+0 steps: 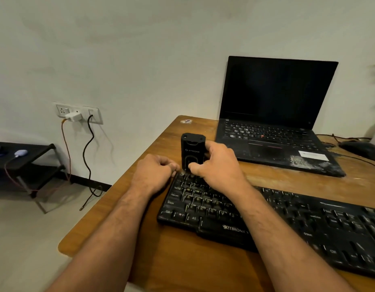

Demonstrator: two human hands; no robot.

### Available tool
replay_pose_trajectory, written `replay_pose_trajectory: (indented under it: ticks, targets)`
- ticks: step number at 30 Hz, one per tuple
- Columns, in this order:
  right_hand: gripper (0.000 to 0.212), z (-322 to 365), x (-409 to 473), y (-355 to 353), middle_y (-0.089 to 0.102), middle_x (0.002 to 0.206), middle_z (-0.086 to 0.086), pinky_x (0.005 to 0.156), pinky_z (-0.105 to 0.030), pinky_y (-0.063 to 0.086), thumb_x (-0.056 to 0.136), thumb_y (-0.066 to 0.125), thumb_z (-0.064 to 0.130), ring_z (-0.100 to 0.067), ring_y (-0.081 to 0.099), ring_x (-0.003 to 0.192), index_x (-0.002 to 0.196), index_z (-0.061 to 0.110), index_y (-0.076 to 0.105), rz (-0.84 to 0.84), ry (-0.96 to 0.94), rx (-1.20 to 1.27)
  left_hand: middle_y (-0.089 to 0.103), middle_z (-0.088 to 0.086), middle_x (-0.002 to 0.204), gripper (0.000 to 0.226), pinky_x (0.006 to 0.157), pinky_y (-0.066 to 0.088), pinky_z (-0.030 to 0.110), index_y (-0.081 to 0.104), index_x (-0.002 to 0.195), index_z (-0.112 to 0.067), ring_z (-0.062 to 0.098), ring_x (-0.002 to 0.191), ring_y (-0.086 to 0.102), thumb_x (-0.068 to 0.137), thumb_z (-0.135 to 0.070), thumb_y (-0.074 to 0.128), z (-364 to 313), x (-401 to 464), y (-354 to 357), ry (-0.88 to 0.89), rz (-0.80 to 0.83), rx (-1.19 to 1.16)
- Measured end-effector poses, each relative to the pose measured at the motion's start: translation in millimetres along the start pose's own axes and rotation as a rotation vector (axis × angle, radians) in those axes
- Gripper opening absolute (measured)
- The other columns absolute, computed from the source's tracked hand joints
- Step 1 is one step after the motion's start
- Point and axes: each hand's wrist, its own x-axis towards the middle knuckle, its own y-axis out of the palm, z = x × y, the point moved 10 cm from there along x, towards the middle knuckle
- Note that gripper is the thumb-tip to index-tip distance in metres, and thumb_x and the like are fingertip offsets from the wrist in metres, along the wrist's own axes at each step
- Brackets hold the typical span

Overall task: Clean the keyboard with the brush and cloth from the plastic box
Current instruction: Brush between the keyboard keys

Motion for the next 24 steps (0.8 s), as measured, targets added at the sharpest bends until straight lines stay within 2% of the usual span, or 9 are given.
replay_pose_trajectory:
  ticks: [2, 5, 7, 9, 12, 15, 19, 21, 24]
  targets:
    - [0.041, -0.8, -0.2, -4.3, 0.070, 0.089, 0.014, 0.051, -0.007, 0.043, 0.079, 0.078, 0.016, 0.002, 0.064, 0.068, 0.116, 0.027, 0.065, -0.008, -0.007, 0.035, 0.072, -0.009, 0.077, 0.020, 0.062, 0.040, 0.019, 0.074, 0.078, -0.022, 0.002, 0.072, 0.061, 0.093, -0.027, 0.062, -4.7, -1.1, -1.9, 0.026, -0.036, 0.005]
    - [0.037, 0.6, -6.1, 4.7, 0.073, 0.092, 0.013, 0.060, -0.011, 0.049, 0.078, 0.079, 0.015, -0.001, 0.069, 0.080, 0.111, 0.026, 0.068, 0.070, -0.020, 0.107, 0.068, -0.008, 0.064, 0.027, 0.061, 0.044, 0.024, 0.068, 0.065, -0.020, 0.011, 0.065, 0.062, 0.089, -0.017, 0.059, -9.3, -2.7, -5.2, 0.070, -0.071, 0.015]
    - [0.029, 4.4, -7.7, 2.1, 0.070, 0.089, 0.013, 0.056, -0.009, 0.045, 0.078, 0.077, 0.017, -0.003, 0.065, 0.078, 0.102, 0.027, 0.065, 0.020, -0.058, 0.028, 0.068, -0.007, 0.060, 0.026, 0.062, 0.046, 0.024, 0.070, 0.065, -0.019, 0.012, 0.062, 0.063, 0.080, -0.005, 0.053, -8.9, -2.5, -2.5, 0.069, -0.032, -0.021]
    - [0.027, 8.3, -9.9, -0.1, 0.070, 0.088, 0.012, 0.052, -0.011, 0.045, 0.078, 0.077, 0.018, -0.005, 0.065, 0.074, 0.100, 0.029, 0.064, -0.002, -0.081, 0.018, 0.067, -0.008, 0.056, 0.029, 0.059, 0.044, 0.024, 0.073, 0.068, -0.018, 0.009, 0.054, 0.060, 0.075, -0.004, 0.048, -13.0, -4.5, 3.0, 0.113, 0.027, -0.015]
    - [0.031, 10.6, -15.1, 11.2, 0.074, 0.090, 0.011, 0.059, -0.014, 0.053, 0.078, 0.077, 0.016, -0.006, 0.069, 0.077, 0.106, 0.026, 0.070, 0.095, -0.084, 0.081, 0.071, -0.002, 0.064, 0.032, 0.062, 0.049, 0.027, 0.075, 0.070, -0.020, 0.016, 0.061, 0.063, 0.083, -0.006, 0.049, -14.7, -3.1, 3.5, 0.160, 0.047, 0.015]
    - [0.035, 4.2, -13.7, 3.2, 0.071, 0.090, 0.015, 0.052, -0.009, 0.044, 0.079, 0.077, 0.016, 0.000, 0.065, 0.077, 0.111, 0.028, 0.068, 0.019, -0.031, 0.066, 0.067, 0.000, 0.059, 0.039, 0.058, 0.045, 0.026, 0.074, 0.070, -0.019, 0.015, 0.054, 0.055, 0.083, 0.002, 0.044, -9.5, -1.5, 8.7, 0.143, 0.113, -0.030]
    - [0.043, 0.1, -14.5, 6.3, 0.073, 0.095, 0.012, 0.058, -0.011, 0.050, 0.077, 0.078, 0.008, -0.003, 0.069, 0.082, 0.114, 0.026, 0.067, 0.054, 0.024, 0.182, 0.068, -0.007, 0.059, 0.026, 0.067, 0.050, 0.028, 0.076, 0.078, -0.020, 0.010, 0.055, 0.058, 0.087, -0.008, 0.055, -6.0, -1.1, 11.0, 0.121, 0.124, -0.031]
    - [0.046, 1.6, -18.7, 11.6, 0.075, 0.096, 0.009, 0.067, -0.021, 0.058, 0.075, 0.079, 0.006, -0.007, 0.072, 0.084, 0.115, 0.025, 0.068, 0.098, 0.017, 0.235, 0.074, -0.004, 0.070, 0.010, 0.080, 0.056, 0.036, 0.078, 0.081, -0.023, 0.014, 0.067, 0.069, 0.083, -0.021, 0.068, -7.3, -0.7, 12.0, 0.138, 0.128, -0.046]
    - [0.044, 2.5, -21.1, 12.1, 0.076, 0.094, 0.009, 0.071, -0.025, 0.061, 0.076, 0.078, 0.005, -0.006, 0.073, 0.082, 0.113, 0.025, 0.069, 0.124, -0.009, 0.283, 0.076, -0.004, 0.077, 0.006, 0.088, 0.057, 0.044, 0.078, 0.081, -0.024, 0.015, 0.077, 0.073, 0.082, -0.027, 0.073, -10.0, -0.7, 13.0, 0.173, 0.142, -0.034]
